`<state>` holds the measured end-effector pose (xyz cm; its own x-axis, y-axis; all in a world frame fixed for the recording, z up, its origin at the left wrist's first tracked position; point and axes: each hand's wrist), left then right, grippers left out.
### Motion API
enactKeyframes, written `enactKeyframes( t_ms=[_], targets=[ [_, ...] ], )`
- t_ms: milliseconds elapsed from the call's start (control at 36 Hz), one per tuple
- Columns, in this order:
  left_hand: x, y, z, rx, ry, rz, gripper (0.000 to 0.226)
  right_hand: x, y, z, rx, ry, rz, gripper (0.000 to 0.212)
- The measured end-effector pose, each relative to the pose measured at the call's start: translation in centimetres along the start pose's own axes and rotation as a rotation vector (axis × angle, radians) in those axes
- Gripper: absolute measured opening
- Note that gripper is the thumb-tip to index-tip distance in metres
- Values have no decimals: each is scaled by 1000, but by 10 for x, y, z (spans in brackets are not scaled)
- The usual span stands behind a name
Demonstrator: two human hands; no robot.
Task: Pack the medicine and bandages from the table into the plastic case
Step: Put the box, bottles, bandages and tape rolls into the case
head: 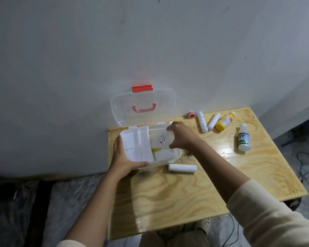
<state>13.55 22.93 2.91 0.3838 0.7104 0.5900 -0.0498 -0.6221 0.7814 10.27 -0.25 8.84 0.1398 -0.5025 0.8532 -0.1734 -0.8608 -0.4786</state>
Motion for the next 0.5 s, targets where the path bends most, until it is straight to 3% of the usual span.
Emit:
enactKeyframes(
  t_ms=[111, 306, 500],
  targets=[
    [-1, -2, 1, -34, 29, -18, 127, -12, -6, 11, 43, -54, -28, 62],
    [-2, -3, 1, -27, 12, -25, 133, -32, -8, 15, -1, -109, -17, 69],
    [-2, -4, 1, -39, 17, -21, 131, -46, -11, 10, -98, 14, 103, 68]
  ],
)
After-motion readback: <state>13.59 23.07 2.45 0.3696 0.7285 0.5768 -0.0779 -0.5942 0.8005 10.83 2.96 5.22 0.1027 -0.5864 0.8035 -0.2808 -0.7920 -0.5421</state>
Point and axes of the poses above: each hand's wrist, its own z-axis towards the middle knuckle, its own x-axis out of the back of the hand, y = z × x, and after that the axes turned 5 degrees about z, right-handed
